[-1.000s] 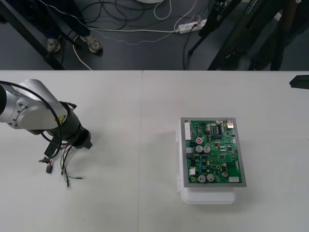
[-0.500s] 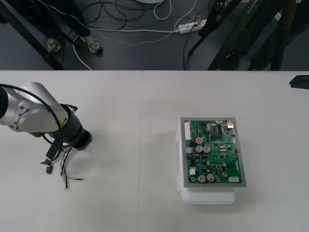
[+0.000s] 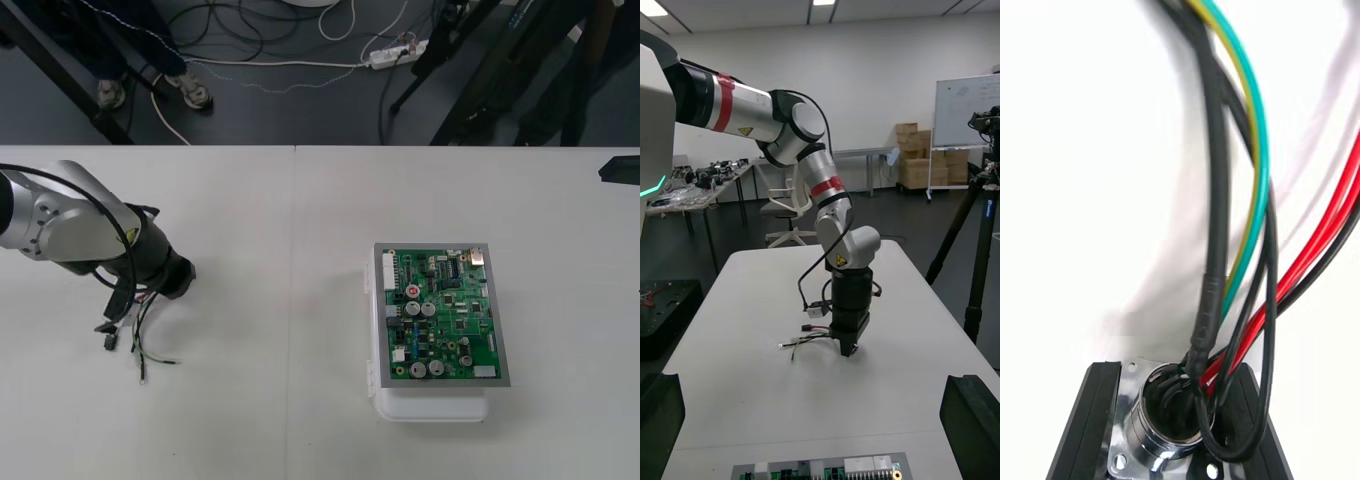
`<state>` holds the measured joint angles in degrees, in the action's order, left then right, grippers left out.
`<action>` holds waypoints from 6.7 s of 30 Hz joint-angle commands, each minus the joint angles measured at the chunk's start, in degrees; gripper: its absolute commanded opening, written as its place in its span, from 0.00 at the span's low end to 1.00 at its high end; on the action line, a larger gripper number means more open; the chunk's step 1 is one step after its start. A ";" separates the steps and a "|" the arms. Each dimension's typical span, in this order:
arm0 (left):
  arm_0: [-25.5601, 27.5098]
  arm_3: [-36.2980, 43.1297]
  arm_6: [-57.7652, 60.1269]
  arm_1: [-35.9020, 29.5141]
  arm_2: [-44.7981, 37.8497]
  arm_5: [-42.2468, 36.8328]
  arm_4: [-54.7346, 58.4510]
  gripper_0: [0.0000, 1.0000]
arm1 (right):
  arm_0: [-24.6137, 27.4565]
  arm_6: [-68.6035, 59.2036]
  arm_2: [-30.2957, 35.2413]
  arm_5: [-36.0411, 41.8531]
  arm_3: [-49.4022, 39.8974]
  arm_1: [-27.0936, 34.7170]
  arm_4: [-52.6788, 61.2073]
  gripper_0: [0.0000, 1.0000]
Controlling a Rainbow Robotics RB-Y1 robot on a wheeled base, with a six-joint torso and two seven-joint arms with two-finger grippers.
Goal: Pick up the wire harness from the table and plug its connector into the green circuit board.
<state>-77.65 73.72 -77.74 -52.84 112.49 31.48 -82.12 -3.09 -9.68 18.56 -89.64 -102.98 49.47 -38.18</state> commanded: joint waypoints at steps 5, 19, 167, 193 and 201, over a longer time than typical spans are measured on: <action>-0.66 -0.16 -5.49 -6.49 -13.70 12.99 6.00 0.00 | -0.34 2.56 -0.63 -0.36 -1.79 -0.16 0.21 1.00; -0.66 4.15 1.01 -16.68 -38.31 31.98 10.84 0.00 | -0.34 2.12 -0.63 -0.36 -2.23 -0.16 0.12 1.00; 57.52 36.76 145.68 23.04 -103.61 58.52 23.50 0.00 | -32.33 -27.68 -12.14 -0.36 2.70 0.71 -9.99 1.00; 57.52 36.67 147.88 22.08 -99.83 58.52 27.98 0.00 | -39.98 -27.94 -18.65 -0.36 8.58 -6.05 -7.26 1.00; 57.52 36.76 147.79 21.99 -99.83 58.52 27.98 0.00 | -40.51 -27.15 -21.81 -0.36 8.50 -6.14 -4.80 1.00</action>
<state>-21.03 108.43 66.69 -29.22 11.87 88.66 -55.21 -40.84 -35.90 -1.49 -89.69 -94.23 43.82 -44.20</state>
